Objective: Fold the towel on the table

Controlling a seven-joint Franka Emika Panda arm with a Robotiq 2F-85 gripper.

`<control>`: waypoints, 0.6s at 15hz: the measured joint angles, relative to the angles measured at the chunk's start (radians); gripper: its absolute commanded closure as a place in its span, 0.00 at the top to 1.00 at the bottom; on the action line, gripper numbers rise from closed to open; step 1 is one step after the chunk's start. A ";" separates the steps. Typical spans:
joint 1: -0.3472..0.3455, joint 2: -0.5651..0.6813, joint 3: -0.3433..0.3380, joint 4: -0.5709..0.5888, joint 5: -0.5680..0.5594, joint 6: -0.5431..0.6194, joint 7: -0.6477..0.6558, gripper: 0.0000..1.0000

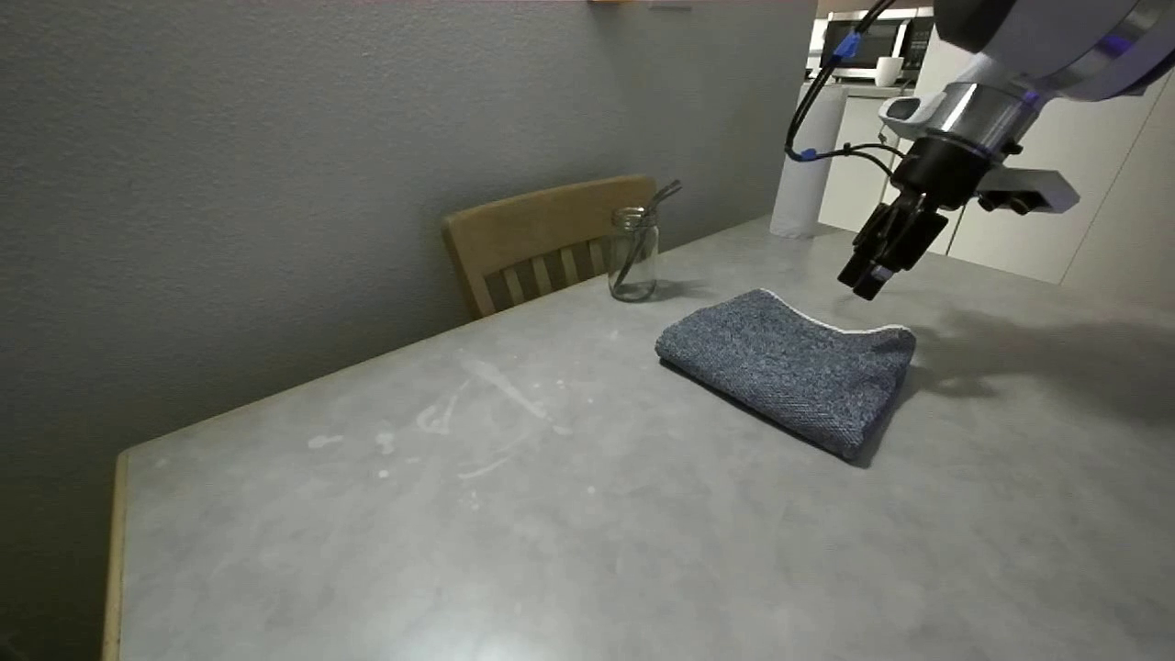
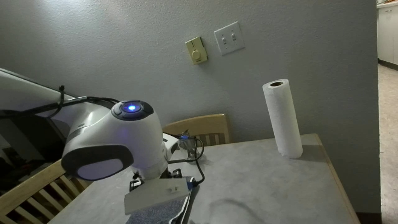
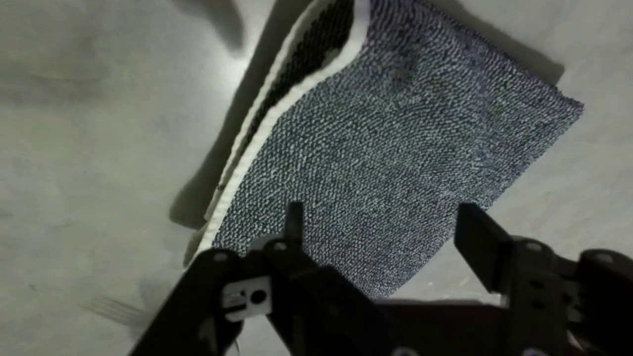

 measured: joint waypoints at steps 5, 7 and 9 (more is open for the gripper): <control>0.050 -0.118 -0.005 -0.050 -0.023 0.001 0.194 1.00; 0.086 -0.202 -0.021 -0.091 -0.093 0.024 0.337 1.00; 0.122 -0.284 -0.036 -0.131 -0.196 0.051 0.514 1.00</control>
